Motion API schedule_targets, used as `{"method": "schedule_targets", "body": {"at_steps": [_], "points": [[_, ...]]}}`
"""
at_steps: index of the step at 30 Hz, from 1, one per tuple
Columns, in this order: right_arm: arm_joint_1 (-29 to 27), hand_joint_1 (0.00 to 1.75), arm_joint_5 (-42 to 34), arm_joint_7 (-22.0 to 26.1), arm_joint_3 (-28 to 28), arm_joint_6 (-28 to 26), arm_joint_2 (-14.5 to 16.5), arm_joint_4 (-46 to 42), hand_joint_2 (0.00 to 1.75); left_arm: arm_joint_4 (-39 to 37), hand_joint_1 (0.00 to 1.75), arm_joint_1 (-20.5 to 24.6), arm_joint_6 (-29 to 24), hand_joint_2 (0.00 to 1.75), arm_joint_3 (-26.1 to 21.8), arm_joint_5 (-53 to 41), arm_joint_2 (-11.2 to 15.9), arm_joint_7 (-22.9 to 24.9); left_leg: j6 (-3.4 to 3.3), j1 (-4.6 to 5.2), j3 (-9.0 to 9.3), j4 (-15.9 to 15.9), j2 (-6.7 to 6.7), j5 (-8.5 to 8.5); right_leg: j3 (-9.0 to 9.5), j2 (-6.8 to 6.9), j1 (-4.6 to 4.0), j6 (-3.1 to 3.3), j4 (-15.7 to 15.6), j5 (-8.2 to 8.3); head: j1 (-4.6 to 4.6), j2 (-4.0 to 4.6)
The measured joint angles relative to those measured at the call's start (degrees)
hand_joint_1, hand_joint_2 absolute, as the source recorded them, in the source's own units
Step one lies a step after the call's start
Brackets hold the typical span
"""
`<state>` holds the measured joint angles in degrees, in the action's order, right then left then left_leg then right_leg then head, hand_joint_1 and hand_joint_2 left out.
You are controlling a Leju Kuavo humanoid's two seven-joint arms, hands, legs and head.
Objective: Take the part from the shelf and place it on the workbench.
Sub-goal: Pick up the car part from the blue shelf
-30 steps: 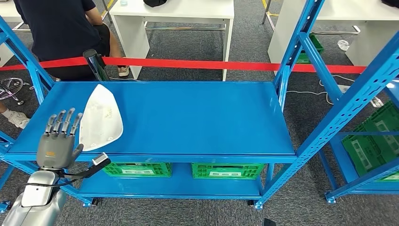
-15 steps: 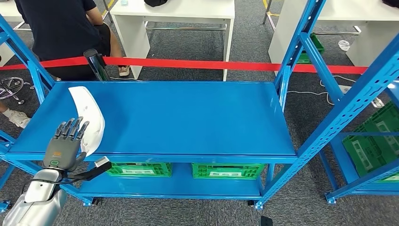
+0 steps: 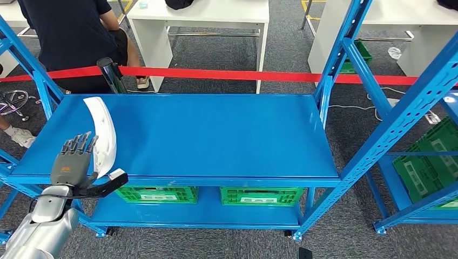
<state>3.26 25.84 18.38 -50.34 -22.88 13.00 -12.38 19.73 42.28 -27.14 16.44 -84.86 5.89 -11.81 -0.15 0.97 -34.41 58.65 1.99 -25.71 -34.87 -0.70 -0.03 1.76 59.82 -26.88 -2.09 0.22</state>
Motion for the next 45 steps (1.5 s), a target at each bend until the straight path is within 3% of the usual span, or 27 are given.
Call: {"method": "schedule_targets", "body": {"at_steps": [5, 7, 9, 11, 12, 23, 45], "points": [[0.0, 0.0, 0.2, -0.1, 0.0, 0.0, 0.0, 0.0, 0.0, -0.3, 0.04, 1.0, 5.0, 1.75, -0.4, 2.9, -1.0, 4.5, 0.0, 0.0, 0.15, 0.0, 0.01, -0.01, 0.16, 0.02, -0.01, -0.03, 0.0, -0.04, 0.01, 0.0], [0.0, 0.0, 0.3, -0.2, 0.0, 0.1, 0.0, 0.0, 0.0, -0.4, 0.38, 1.2, 6.4, 1.75, -1.2, 4.4, -1.6, 5.2, 0.0, 0.0, 0.16, 0.0, 0.03, 0.0, 0.19, 0.04, -0.01, -0.03, 0.0, -0.04, 0.01, 0.0], [0.0, 0.0, 0.5, -0.2, 0.0, 0.1, 0.0, 0.0, 0.0, -0.5, 1.17, 1.5, 8.4, 1.75, -2.1, 5.8, -2.2, 5.7, 0.0, 0.0, 0.17, 0.0, 0.06, 0.0, 0.22, 0.06, 0.0, -0.03, 0.0, -0.04, 0.01, 0.0], [0.0, 0.0, 0.6, -0.3, 0.0, 0.1, 0.0, 0.0, 0.0, -0.8, 1.71, 1.7, 10.7, 1.75, -2.9, 6.7, -2.8, 6.2, 0.0, 0.0, 0.18, 0.0, 0.08, 0.0, 0.23, 0.12, 0.0, -0.03, 0.0, -0.04, 0.01, 0.0], [0.0, 0.0, 0.7, -0.4, 0.0, 0.1, 0.0, 0.0, 0.0, -0.9, 1.75, 1.7, 11.7, 1.75, -3.3, 7.1, -3.1, 6.4, 0.0, 0.0, 0.18, 0.0, 0.09, 0.0, 0.23, 0.14, 0.0, -0.03, 0.0, -0.04, 0.01, 0.0], [0.0, 0.0, 0.7, -0.9, 0.0, 0.1, 0.0, 0.0, 0.0, -1.7, 1.75, 1.3, 14.4, 1.75, -5.8, 9.1, -5.2, 6.2, -0.03, 0.01, 0.13, 0.0, 0.08, -0.02, 0.17, 0.13, 0.01, -0.04, 0.0, -0.05, -0.01, 0.0], [0.0, 0.0, 1.3, -1.1, 0.0, 0.8, 0.0, 0.0, 0.0, -2.0, 1.75, 1.5, 15.5, 1.75, -7.8, 10.8, -6.5, 4.1, -0.04, 0.01, 0.12, 0.0, 0.06, -0.06, 0.14, 0.12, 0.0, -0.03, 0.0, -0.08, 0.01, 0.0]]}}
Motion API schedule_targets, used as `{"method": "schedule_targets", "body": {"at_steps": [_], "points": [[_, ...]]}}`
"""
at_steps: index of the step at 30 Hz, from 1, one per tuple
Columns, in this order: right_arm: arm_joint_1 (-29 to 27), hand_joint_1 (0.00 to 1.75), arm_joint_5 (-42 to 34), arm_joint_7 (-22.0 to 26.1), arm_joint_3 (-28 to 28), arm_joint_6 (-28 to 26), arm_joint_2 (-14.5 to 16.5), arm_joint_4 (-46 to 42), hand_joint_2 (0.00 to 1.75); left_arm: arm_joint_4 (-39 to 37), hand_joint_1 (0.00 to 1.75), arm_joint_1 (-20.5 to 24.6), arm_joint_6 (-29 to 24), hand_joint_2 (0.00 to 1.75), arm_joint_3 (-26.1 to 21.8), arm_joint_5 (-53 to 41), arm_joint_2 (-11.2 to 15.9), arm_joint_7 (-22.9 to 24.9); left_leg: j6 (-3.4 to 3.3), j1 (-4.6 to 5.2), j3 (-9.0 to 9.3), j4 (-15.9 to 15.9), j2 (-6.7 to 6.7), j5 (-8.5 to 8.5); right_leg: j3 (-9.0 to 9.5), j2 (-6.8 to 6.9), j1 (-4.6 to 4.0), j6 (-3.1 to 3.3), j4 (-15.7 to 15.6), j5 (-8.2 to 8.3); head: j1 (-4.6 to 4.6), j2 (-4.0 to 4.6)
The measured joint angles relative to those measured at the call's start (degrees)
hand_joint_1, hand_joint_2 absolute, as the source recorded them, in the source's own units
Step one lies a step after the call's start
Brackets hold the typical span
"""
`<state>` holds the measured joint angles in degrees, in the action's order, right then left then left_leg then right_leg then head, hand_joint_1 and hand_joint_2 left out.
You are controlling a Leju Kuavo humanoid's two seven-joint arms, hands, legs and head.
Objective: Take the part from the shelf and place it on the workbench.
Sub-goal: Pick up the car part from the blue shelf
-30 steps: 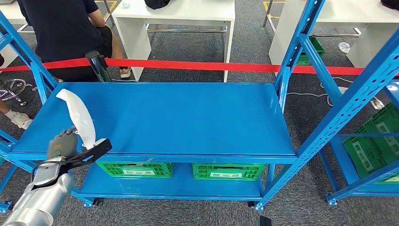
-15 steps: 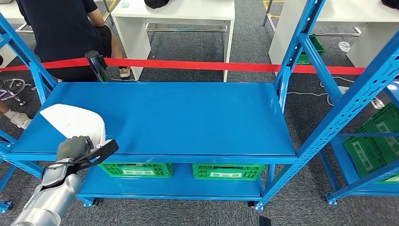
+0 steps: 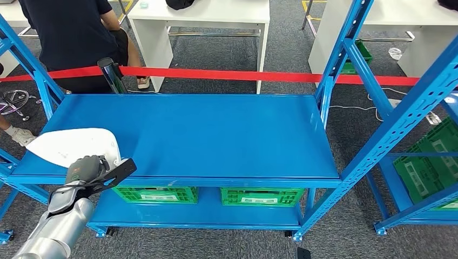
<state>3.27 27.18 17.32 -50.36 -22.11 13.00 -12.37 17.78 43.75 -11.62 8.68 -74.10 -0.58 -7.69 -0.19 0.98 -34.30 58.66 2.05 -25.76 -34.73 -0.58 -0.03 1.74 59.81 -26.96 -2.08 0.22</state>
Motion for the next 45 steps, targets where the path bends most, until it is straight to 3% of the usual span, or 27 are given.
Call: {"method": "schedule_targets", "body": {"at_steps": [10, 24, 28, 30, 32, 33, 34, 36, 37, 41, 45], "points": [[0.0, 0.0, 0.3, 0.1, 0.0, 0.0, 0.0, 0.0, 0.0, 1.0, 1.75, 1.8, -2.8, 1.75, -0.3, -0.2, -0.9, -3.3, 0.0, 0.0, -0.05, 0.0, 0.01, 0.0, -0.05, 0.0, 0.0, 0.0, 0.0, 0.0, -0.01, 0.0], [0.0, 0.0, 0.8, 0.7, 0.0, 0.3, -0.1, 0.0, 0.0, 4.3, 1.75, 8.1, -4.1, 1.75, -0.3, -1.5, -4.0, -5.6, -0.01, 0.0, -0.09, 0.0, 0.01, 0.01, -0.09, 0.0, 0.0, -0.01, 0.0, 0.01, 0.0, 0.0], [0.0, 0.0, 1.0, 0.8, 0.0, 0.4, -0.1, 0.0, 0.0, 4.8, 0.98, 9.3, -3.9, 1.75, -0.3, -1.1, -4.4, -5.9, -0.01, 0.0, -0.1, 0.0, 0.0, 0.0, -0.1, -0.01, 0.0, -0.01, 0.0, 0.01, -0.01, 0.0], [0.0, 0.0, 1.0, 0.9, 0.0, 0.4, -0.1, 0.0, 0.0, 5.0, 0.94, 9.7, -3.9, 1.75, -0.3, -0.9, -4.6, -5.8, -0.01, 0.0, -0.1, 0.0, 0.0, 0.0, -0.1, -0.01, 0.0, -0.01, 0.0, 0.01, -0.01, 0.0], [0.0, 0.0, 1.1, 0.9, 0.0, 0.6, -0.1, 0.0, 0.0, 5.0, 1.19, 9.9, -3.9, 1.75, -0.3, -0.7, -4.7, -5.8, -0.01, 0.0, -0.1, 0.0, 0.0, 0.0, -0.1, -0.01, 0.0, -0.01, 0.0, 0.01, -0.01, 0.0], [0.0, 0.0, 1.1, 0.9, 0.0, 0.7, -0.1, 0.0, 0.0, 5.0, 1.22, 9.9, -3.8, 1.75, -0.3, -0.7, -4.7, -5.8, -0.01, 0.0, -0.1, 0.0, 0.0, 0.0, -0.1, -0.01, 0.0, -0.01, 0.0, 0.01, -0.01, 0.0], [0.0, 0.0, 1.1, 0.9, 0.0, 0.7, -0.1, 0.0, 0.0, 5.0, 1.04, 9.9, -3.8, 1.75, -0.3, -0.7, -4.8, -5.8, -0.01, 0.0, -0.1, 0.0, 0.0, 0.0, -0.1, -0.01, 0.0, -0.01, 0.0, 0.01, -0.01, 0.0], [0.0, 0.0, 1.1, 0.9, 0.0, 0.8, -0.2, 0.0, 0.0, 5.0, 0.32, 9.9, -3.7, 1.75, -0.3, -0.7, -4.8, -5.6, -0.01, 0.0, -0.11, 0.0, 0.0, 0.0, -0.1, -0.01, 0.0, -0.01, 0.0, 0.01, 0.0, 0.0], [0.0, 0.0, 1.2, 0.9, 0.0, 0.8, -0.2, 0.0, 0.0, 5.0, 0.05, 9.9, -3.5, 1.75, -0.3, -0.8, -4.8, -5.4, -0.01, 0.0, -0.11, 0.0, 0.0, 0.0, -0.1, -0.01, 0.0, -0.01, 0.0, 0.01, 0.0, 0.0], [0.0, 0.0, 1.4, 0.9, 0.0, 0.9, -0.2, 0.0, 0.0, 4.8, 0.0, 10.0, -1.3, 1.75, 0.1, -2.5, -4.6, -3.6, -0.01, 0.0, -0.12, 0.0, 0.01, 0.0, -0.1, -0.01, 0.0, -0.01, 0.0, 0.01, -0.01, 0.0], [0.0, 0.0, 1.7, 0.9, 0.0, 1.1, -0.3, 0.0, 0.0, 4.1, 0.0, 10.0, 6.3, 1.75, 2.1, -6.0, -3.8, -1.7, -0.01, 0.0, -0.13, 0.0, 0.0, 0.0, -0.12, -0.01, 0.0, -0.01, 0.0, 0.01, -0.01, 0.0]]}}
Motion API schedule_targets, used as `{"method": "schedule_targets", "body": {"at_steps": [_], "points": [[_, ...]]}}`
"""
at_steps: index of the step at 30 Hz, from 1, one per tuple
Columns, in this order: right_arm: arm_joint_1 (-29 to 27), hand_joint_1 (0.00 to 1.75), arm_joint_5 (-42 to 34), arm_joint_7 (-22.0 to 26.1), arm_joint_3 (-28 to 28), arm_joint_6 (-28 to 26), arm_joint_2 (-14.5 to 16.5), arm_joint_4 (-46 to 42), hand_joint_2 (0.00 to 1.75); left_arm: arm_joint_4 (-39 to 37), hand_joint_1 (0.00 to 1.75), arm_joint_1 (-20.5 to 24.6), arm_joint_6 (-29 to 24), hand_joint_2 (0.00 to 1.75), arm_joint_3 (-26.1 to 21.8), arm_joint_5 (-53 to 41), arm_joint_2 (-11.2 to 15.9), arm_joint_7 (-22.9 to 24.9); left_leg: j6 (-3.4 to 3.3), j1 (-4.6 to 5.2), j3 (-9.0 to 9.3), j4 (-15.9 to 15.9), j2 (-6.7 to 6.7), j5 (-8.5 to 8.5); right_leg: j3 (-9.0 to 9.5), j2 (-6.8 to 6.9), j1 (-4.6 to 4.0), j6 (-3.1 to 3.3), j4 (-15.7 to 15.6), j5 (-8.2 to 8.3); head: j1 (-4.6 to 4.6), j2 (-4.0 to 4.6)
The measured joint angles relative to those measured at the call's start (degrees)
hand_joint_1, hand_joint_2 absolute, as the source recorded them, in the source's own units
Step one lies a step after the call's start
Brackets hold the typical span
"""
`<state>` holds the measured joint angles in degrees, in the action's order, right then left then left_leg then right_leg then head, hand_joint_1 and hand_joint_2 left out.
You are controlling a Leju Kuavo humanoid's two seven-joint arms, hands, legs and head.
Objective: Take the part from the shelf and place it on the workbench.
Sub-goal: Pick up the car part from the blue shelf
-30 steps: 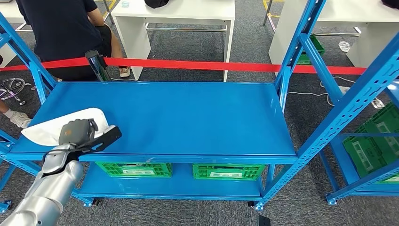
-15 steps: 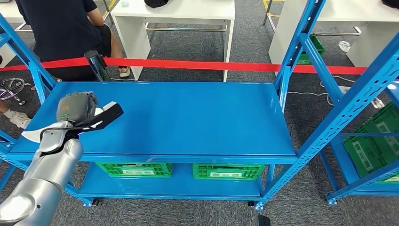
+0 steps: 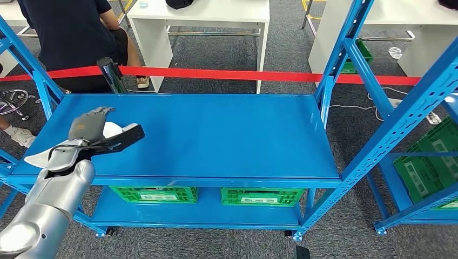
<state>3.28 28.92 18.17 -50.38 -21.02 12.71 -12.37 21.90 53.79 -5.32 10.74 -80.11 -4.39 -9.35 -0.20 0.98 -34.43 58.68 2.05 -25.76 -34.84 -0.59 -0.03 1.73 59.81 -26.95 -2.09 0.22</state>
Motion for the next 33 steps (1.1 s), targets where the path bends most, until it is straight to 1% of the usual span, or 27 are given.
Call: {"method": "schedule_targets", "body": {"at_steps": [3, 10, 14, 23, 25, 27, 29, 33], "points": [[0.0, 0.0, 0.1, 0.0, 0.0, -0.1, -0.1, 0.0, 0.0, -0.6, 0.0, 0.0, 2.8, 1.75, 2.0, -2.6, 0.7, 1.5, 0.0, 0.0, -0.01, 0.0, 0.0, 0.0, -0.01, 0.0, 0.0, 0.0, 0.0, 0.0, 0.0, 0.0], [0.0, 0.0, 0.6, 0.0, 0.0, -0.1, -0.1, 0.0, 0.0, -1.9, 0.0, -0.2, 5.4, 1.75, 5.8, -5.3, 2.0, 2.9, 0.0, 0.0, -0.02, 0.0, 0.01, 0.0, -0.01, 0.0, 0.0, 0.0, 0.0, 0.0, -0.01, 0.0], [0.0, 0.0, 0.7, 0.0, -0.1, -0.1, -0.1, 0.0, 0.0, -2.4, 0.0, -0.8, 5.6, 1.75, 7.0, -5.8, 2.3, 3.8, 0.0, 0.0, -0.03, 0.0, 0.01, 0.0, -0.02, 0.01, 0.0, 0.0, 0.0, 0.0, -0.01, 0.0], [0.0, 0.0, 1.3, -0.6, -0.1, -0.3, -0.1, 0.0, 0.0, -3.5, 0.0, -2.7, 4.3, 1.75, 7.7, -5.8, 2.6, 9.3, 0.0, 0.0, -0.03, 0.0, 0.01, 0.0, -0.02, 0.01, 0.0, 0.0, 0.0, 0.0, 0.0, 0.0], [0.0, 0.0, 1.5, -0.7, -0.1, -0.4, -0.1, 0.0, 0.0, -3.8, 0.51, -3.2, 3.7, 1.75, 7.7, -5.7, 2.7, 10.4, 0.0, 0.0, -0.03, 0.0, 0.01, 0.0, -0.02, 0.01, 0.0, 0.0, 0.0, -0.01, 0.01, 0.0], [0.0, 0.0, 1.7, -0.8, -0.1, -0.5, -0.1, 0.0, 0.0, -4.0, 1.38, -3.7, 3.2, 1.75, 7.7, -5.4, 2.8, 11.5, 0.0, 0.0, -0.04, 0.0, 0.01, 0.0, -0.02, 0.01, 0.0, 0.0, 0.0, -0.01, 0.01, 0.0], [0.0, 0.0, 1.9, -0.8, -0.1, -0.6, -0.1, 0.0, 0.0, -4.2, 1.75, -4.1, 2.8, 1.75, 7.7, -5.0, 2.8, 12.0, 0.0, 0.0, -0.04, 0.0, 0.01, 0.0, -0.03, 0.01, 0.0, 0.0, 0.0, -0.01, 0.0, 0.0], [0.0, 0.0, 2.3, -0.9, -0.1, -0.7, -0.1, 0.0, 0.0, -4.5, 1.75, -4.8, 1.2, 1.75, 7.7, -4.5, 2.8, 12.0, 0.0, 0.0, -0.04, 0.0, 0.01, -0.01, -0.03, 0.01, 0.0, 0.0, 0.0, -0.01, 0.0, 0.0]]}}
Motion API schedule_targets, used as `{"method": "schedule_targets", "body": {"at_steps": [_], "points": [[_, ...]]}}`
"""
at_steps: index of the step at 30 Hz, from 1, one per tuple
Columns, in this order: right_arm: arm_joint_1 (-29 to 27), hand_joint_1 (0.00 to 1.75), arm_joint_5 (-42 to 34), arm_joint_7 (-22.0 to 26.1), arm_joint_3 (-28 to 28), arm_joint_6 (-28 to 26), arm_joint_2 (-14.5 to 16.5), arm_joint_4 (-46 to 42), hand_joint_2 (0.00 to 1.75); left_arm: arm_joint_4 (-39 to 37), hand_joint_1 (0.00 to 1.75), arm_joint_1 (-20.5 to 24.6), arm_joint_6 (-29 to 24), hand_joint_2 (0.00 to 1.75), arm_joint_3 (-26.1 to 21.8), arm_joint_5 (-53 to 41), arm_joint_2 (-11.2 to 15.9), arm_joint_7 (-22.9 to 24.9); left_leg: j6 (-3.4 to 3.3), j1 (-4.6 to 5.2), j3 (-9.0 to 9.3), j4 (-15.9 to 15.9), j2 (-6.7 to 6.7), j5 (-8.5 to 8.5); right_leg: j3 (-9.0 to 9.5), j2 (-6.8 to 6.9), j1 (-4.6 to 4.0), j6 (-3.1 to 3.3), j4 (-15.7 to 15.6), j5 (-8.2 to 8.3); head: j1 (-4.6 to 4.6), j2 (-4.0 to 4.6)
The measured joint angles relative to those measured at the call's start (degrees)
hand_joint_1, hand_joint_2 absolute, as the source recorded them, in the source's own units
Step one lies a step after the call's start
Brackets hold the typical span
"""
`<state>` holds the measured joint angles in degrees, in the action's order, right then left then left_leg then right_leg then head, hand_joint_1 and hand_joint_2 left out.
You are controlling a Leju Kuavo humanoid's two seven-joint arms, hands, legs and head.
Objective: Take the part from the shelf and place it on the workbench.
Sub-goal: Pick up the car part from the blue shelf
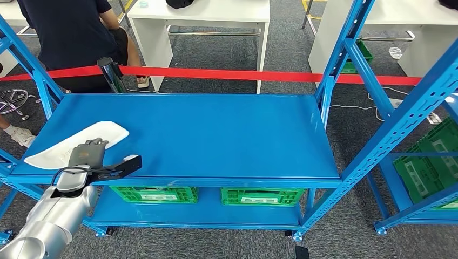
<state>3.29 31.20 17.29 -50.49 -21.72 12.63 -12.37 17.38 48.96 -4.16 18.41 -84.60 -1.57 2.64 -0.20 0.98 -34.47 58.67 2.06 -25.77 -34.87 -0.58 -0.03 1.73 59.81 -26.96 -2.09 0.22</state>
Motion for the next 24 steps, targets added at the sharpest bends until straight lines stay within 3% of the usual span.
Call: {"method": "schedule_targets", "body": {"at_steps": [24], "points": [[0.0, 0.0, 0.7, -0.1, 0.0, 0.0, 0.0, 0.0, 0.0, -0.3, 1.75, -0.6, -6.6, 1.75, -1.2, 1.5, -0.6, -1.4, 0.0, 0.0, 0.07, 0.0, -0.02, 0.0, 0.05, 0.0, 0.0, 0.0, 0.0, 0.0, 0.0, 0.0]]}}
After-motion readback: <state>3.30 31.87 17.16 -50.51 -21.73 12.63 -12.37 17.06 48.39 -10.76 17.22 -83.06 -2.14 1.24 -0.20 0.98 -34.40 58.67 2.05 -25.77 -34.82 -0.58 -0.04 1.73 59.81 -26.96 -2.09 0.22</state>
